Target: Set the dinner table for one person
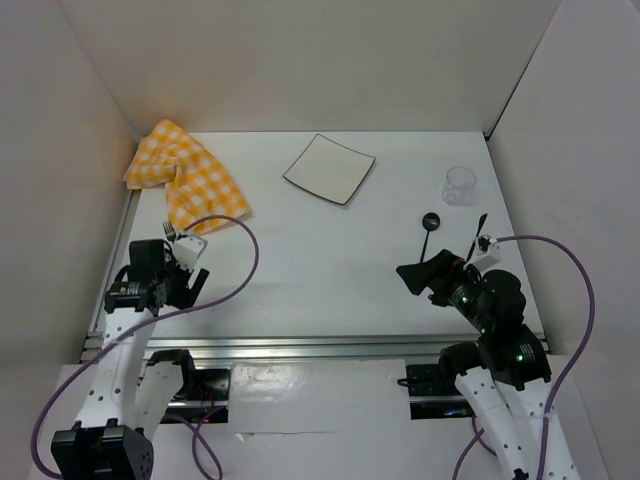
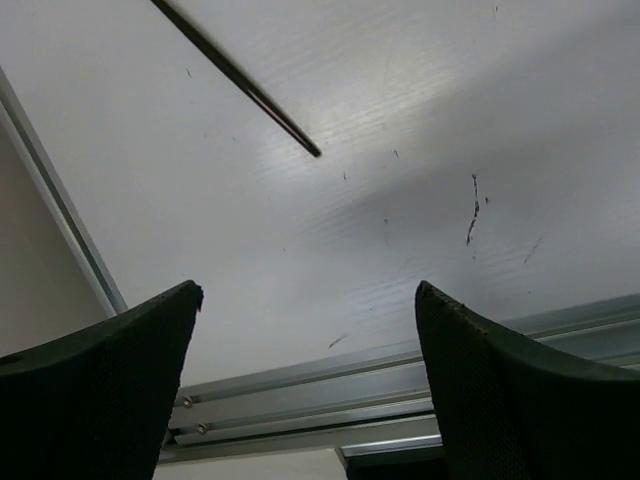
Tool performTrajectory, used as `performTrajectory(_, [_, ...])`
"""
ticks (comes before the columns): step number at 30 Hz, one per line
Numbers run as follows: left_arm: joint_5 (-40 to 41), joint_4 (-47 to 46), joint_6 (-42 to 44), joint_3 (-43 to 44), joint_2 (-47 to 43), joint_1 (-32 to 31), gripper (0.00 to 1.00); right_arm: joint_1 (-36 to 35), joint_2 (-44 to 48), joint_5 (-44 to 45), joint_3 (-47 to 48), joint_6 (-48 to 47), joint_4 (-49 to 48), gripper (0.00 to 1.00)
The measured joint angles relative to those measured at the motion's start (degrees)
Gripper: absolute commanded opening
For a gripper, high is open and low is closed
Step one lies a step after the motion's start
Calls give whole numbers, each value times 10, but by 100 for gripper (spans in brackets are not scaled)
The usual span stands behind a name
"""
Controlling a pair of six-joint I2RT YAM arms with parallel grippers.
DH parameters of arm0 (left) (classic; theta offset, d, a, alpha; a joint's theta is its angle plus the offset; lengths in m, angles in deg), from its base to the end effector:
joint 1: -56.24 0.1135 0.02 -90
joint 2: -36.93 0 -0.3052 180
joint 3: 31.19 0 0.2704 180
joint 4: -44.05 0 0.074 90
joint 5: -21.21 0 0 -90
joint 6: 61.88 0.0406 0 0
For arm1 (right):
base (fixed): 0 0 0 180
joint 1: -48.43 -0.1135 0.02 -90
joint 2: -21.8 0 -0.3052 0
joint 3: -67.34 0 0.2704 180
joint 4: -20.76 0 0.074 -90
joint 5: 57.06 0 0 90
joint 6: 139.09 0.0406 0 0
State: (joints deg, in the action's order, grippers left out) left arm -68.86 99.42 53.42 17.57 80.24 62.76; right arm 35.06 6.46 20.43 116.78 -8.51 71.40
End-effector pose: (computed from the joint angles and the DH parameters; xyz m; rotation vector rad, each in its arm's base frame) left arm 0.1400 0.0159 0.2608 0.4015 2.4245 0.2443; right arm 0.0549 0.0221 0.3135 0.3013 1.9179 0.8440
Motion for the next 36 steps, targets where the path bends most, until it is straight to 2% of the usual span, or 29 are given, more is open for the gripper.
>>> performTrajectory(2, [-4, -2, 4, 25, 19, -2, 100, 0, -19, 6, 0, 1, -3, 100])
performTrajectory(5, [-15, -11, 12, 90, 71, -12, 100, 0, -60, 14, 0, 2, -15, 100])
performTrajectory(8, [6, -17, 12, 206, 188, -53, 100, 0, -118, 16, 0, 2, -38, 100])
performTrajectory(11, [55, -70, 12, 330, 329, -110, 100, 0, -198, 12, 1, 0, -73, 100])
performTrajectory(14, [76, -108, 9, 414, 443, -155, 100, 0, -275, 9, 5, -5, -103, 100])
performTrajectory(18, [84, -98, -16, 542, 602, -187, 100, 0, -354, 5, 17, -13, -124, 100])
performTrajectory(23, [149, -65, -64, 694, 782, -198, 100, 0, -380, 3, 41, -23, -155, 100])
performTrajectory(29, [182, -18, -122, 706, 818, -194, 100, 0, -394, 3, 50, -27, -184, 100])
performTrajectory(36, [176, -25, -164, 680, 822, -195, 100, 0, -418, 0, 50, -28, -190, 100])
